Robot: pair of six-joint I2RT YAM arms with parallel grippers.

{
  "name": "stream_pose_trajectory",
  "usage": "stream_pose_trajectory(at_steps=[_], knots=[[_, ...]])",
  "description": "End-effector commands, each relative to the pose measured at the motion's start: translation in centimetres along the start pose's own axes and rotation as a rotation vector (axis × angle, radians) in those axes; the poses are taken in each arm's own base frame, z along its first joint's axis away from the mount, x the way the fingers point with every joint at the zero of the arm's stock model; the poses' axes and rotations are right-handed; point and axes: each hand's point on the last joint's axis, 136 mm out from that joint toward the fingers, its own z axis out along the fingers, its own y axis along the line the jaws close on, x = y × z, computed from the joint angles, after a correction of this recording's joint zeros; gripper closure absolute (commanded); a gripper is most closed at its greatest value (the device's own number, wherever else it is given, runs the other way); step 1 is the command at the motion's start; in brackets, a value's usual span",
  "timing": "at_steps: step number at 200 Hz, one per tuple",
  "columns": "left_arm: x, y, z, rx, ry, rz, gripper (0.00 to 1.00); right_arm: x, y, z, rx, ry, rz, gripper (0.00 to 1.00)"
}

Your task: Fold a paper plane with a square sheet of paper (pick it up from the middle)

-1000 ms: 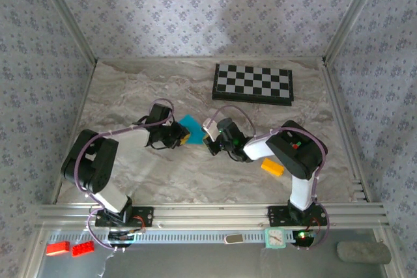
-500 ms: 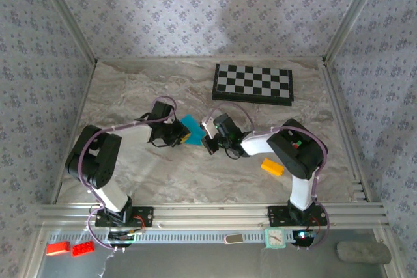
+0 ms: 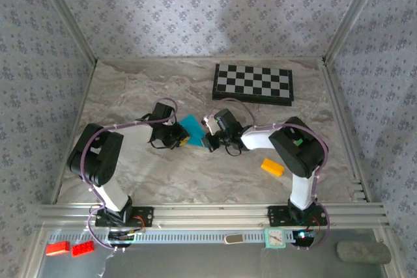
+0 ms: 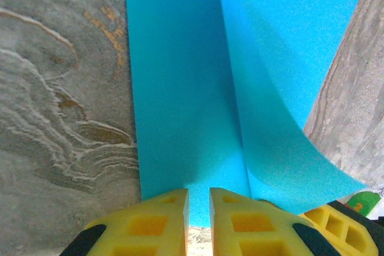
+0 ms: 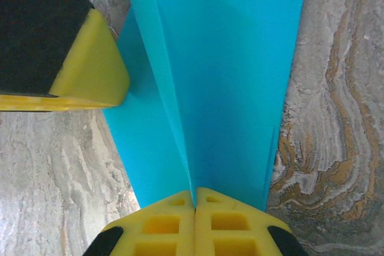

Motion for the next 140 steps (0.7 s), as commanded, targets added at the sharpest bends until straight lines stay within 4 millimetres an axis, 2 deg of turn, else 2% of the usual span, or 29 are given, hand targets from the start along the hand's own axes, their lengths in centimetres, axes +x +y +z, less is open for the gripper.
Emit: stream_pose_trajectory(at_steps=[1, 84, 140], knots=[[-0.1, -0.9, -0.3, 0.018, -0.013, 0.054, 0.81, 0.9, 0.2, 0.2, -0.041, 0.066, 0.087, 0.98], [-0.2, -2.9, -0.5, 0.122, -0.027, 0.12, 0.61, 0.8, -0.4, 0.5, -0.077, 0.094, 0.236, 0.98], [-0.3, -2.9, 0.3, 0.106, -0.015, 0.13, 0.59, 1.0, -0.8, 0.7, -0.087, 0.102, 0.28, 0.98]])
